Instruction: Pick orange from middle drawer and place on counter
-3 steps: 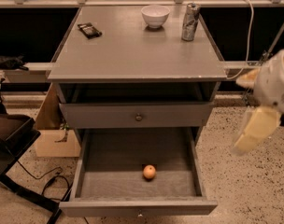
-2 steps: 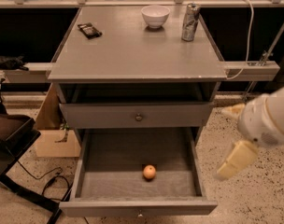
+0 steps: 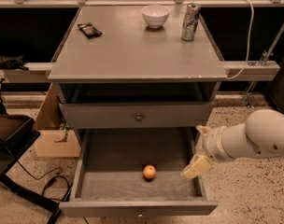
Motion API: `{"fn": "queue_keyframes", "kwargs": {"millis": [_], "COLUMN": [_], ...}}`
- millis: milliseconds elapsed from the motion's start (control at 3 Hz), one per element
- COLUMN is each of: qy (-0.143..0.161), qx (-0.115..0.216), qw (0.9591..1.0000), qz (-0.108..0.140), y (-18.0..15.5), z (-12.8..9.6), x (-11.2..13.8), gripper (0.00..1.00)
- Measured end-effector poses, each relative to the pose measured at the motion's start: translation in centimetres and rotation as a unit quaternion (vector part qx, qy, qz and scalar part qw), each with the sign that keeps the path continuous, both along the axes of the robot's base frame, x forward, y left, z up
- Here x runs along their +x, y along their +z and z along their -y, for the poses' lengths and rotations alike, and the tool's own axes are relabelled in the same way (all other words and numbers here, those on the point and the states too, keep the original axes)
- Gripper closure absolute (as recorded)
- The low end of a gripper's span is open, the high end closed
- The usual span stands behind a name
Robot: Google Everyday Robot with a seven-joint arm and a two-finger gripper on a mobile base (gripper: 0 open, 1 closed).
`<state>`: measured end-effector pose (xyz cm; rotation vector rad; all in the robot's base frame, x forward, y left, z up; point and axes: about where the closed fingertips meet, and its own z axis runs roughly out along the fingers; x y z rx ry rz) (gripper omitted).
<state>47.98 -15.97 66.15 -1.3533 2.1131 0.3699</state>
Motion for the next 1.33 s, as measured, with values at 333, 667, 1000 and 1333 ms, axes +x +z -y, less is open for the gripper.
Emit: {"fn": "queue_keyframes", "kwargs": {"millis": [333, 667, 1000, 1333], "qy": [-0.001, -0.002, -0.01, 0.011], "qx": [0.001, 0.003, 0.033, 0.078], "qw": [1.0, 0.9999, 0.9987, 0.9949], "qz": [0.002, 0.01, 0.037, 0.063], "y": [-0.2, -2.0, -6.9, -13.3], "z": [0.0, -0.6, -1.7, -3.4], "x": [0.2, 1.1, 3.8, 6.5], "gripper": [0.0, 0.0, 0.0, 0.0]}}
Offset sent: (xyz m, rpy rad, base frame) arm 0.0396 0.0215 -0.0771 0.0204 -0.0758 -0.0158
